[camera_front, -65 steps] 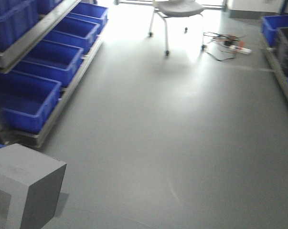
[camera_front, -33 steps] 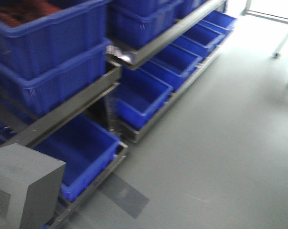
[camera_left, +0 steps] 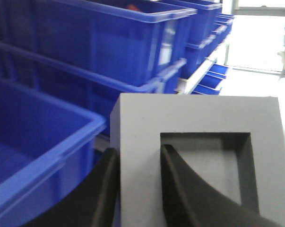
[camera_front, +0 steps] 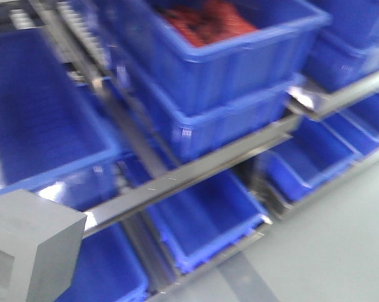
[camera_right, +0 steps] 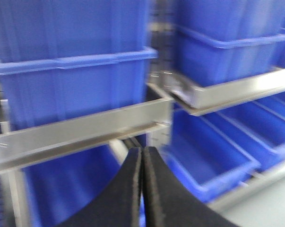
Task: Sort gray base to blue bin
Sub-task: 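Turn and approach the large empty blue bin on the roller rack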
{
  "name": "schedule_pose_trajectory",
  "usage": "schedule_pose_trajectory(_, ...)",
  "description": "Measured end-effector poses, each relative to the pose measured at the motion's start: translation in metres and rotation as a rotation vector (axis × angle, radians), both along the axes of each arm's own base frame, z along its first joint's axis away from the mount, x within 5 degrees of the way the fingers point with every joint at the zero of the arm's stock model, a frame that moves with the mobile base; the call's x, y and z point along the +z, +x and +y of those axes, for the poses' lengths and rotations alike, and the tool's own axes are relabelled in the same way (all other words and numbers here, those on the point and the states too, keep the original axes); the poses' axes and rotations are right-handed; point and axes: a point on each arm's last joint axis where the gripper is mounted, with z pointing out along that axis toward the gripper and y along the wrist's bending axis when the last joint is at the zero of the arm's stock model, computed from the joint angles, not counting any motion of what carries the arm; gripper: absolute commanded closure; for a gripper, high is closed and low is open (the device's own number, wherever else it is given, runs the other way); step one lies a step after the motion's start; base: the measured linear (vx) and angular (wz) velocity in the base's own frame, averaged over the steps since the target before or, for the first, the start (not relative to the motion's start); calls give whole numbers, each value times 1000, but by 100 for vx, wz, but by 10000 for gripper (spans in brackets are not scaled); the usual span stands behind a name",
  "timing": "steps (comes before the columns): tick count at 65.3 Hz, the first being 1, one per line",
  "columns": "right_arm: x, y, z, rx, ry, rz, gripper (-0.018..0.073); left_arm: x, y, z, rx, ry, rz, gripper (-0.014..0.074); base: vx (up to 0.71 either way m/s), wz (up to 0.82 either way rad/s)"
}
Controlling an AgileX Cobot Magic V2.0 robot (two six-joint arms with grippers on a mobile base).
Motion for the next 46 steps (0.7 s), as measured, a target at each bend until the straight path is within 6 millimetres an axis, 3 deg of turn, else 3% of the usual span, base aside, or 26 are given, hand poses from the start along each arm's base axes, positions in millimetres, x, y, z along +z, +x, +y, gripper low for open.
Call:
schedule_pose_trajectory(27,0,0,0,0,0,0,568,0,0,0,0,0,0,602,12,78)
schedule_pose_trajectory(46,0,0,0,0,0,0,568,0,0,0,0,0,0,602,7,34)
